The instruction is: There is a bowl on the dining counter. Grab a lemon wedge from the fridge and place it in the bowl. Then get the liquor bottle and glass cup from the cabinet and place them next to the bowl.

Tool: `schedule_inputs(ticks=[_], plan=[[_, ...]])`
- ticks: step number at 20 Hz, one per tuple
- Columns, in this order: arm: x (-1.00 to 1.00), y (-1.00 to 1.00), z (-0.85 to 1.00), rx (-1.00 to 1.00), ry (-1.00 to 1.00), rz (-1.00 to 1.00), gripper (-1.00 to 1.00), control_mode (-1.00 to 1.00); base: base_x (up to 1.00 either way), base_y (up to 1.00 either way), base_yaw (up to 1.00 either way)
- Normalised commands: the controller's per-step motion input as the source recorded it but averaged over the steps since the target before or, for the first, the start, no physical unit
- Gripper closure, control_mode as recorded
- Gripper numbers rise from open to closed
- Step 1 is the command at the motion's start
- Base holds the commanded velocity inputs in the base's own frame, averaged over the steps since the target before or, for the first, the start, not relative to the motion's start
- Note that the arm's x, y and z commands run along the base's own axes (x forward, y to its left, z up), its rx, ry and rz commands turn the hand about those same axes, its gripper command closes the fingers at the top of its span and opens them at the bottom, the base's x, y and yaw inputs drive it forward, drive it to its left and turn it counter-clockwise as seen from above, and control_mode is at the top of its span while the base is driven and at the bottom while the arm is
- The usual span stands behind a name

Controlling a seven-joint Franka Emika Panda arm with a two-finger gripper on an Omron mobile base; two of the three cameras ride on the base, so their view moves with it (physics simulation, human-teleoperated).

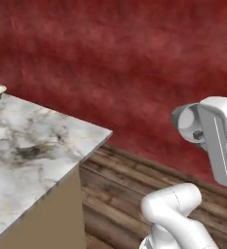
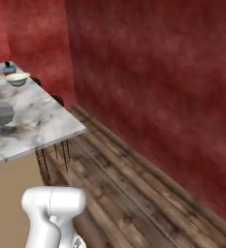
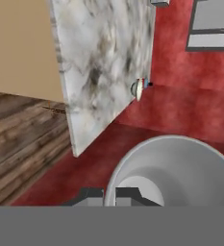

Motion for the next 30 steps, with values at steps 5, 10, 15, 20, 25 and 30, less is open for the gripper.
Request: schedule_inputs(ticks=[5,10,15,20,25,30], plan=[[0.0,0.0,0.0,0.0,0.0,0.0,1.0,1.0,0.7,-0.8,0.35],[0.0,0.0,0.0,0.0,0.0,0.0,1.0,1.0,0.69,-0.83,0.33],[0.0,0.0,0.0,0.0,0.0,0.0,1.0,1.0,0.67,-0.8,0.34],[0.0,0.0,0.0,0.0,0.0,0.0,1.0,1.0,0.67,-0.79,0.35],[0.0,0.0,0.0,0.0,0.0,0.0,1.0,1.0,0.73,-0.7,0.38],[0.0,0.0,0.0,0.0,0.0,0.0,1.0,1.0,0.81,-0.55,0.44]])
